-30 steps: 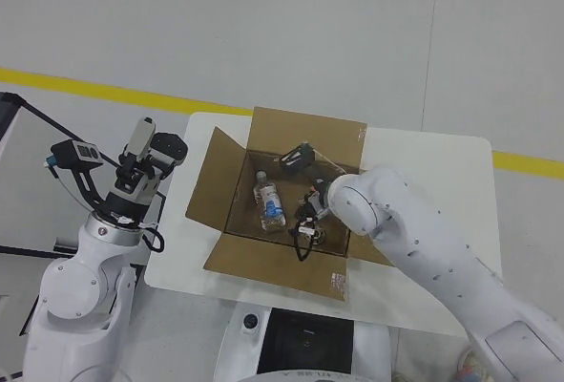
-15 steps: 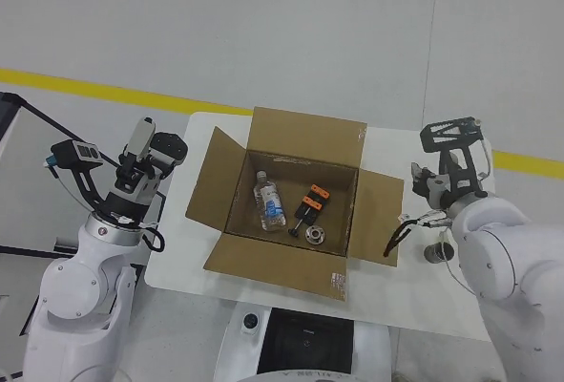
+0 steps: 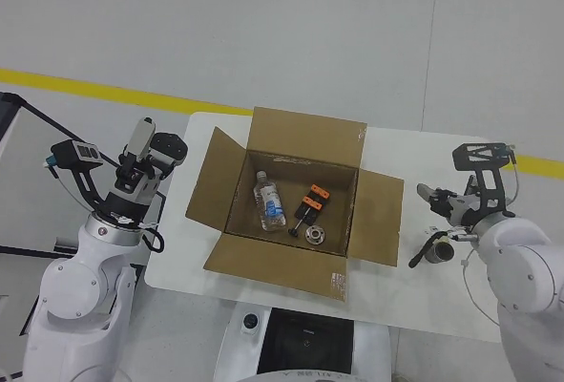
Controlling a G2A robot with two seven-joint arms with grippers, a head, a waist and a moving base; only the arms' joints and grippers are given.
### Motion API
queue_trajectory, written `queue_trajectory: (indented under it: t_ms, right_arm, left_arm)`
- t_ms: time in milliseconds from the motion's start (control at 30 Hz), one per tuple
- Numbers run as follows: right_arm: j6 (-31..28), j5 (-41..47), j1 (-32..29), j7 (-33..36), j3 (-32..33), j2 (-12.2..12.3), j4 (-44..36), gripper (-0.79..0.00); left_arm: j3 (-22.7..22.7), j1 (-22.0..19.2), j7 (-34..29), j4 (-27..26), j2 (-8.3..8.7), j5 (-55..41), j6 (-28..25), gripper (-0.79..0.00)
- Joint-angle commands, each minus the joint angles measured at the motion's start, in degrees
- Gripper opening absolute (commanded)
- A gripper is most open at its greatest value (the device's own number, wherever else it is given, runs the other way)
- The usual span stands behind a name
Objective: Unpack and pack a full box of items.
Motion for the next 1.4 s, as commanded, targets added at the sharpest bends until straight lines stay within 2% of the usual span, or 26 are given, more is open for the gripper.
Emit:
queue_trajectory:
  t_ms: [0,133,367,667,833,933,1200,1267,1367]
  right_arm:
    - [0.3,0.3,0.0,-0.6,0.1,0.0,0.0,0.0]
    - [0.9,3.5,-2.0,-6.2,2.3,-0.3,0.0,0.0]
    - [-2.4,12.4,-10.6,-21.8,14.3,-0.7,0.0,0.0]
    - [-10.2,16.1,-32.1,-35.3,30.2,-2.2,0.4,0.0]
    - [-14.2,14.9,-46.2,-44.7,32.9,-3.9,1.1,0.0]
    - [-16.1,15.7,-47.3,-44.7,32.6,-4.6,0.0,0.0]
    - [-16.1,15.7,-47.3,-44.7,32.6,-4.6,0.0,0.0]
    - [-18.9,15.5,-46.6,-46.0,32.3,-4.5,0.9,0.0]
    - [-21.1,14.1,-46.7,-52.4,31.2,-4.8,5.0,0.0]
  left_arm:
    - [0.0,0.0,0.0,0.0,0.0,0.0,0.0,0.0]
    - [0.0,0.0,0.0,0.0,0.0,0.0,0.0,0.0]
    - [0.0,0.0,0.0,0.0,0.0,0.0,0.0,0.0]
    - [0.0,0.0,0.0,0.0,0.0,0.0,0.0,0.0]
    - [0.0,0.0,0.0,0.0,0.0,0.0,0.0,0.0]
    - [0.0,0.0,0.0,0.0,0.0,0.0,0.0,0.0]
    - [0.0,0.0,0.0,0.0,0.0,0.0,0.0,0.0]
    - [0.0,0.0,0.0,0.0,0.0,0.0,0.0,0.0]
    - [0.0,0.0,0.0,0.0,0.0,0.0,0.0,0.0]
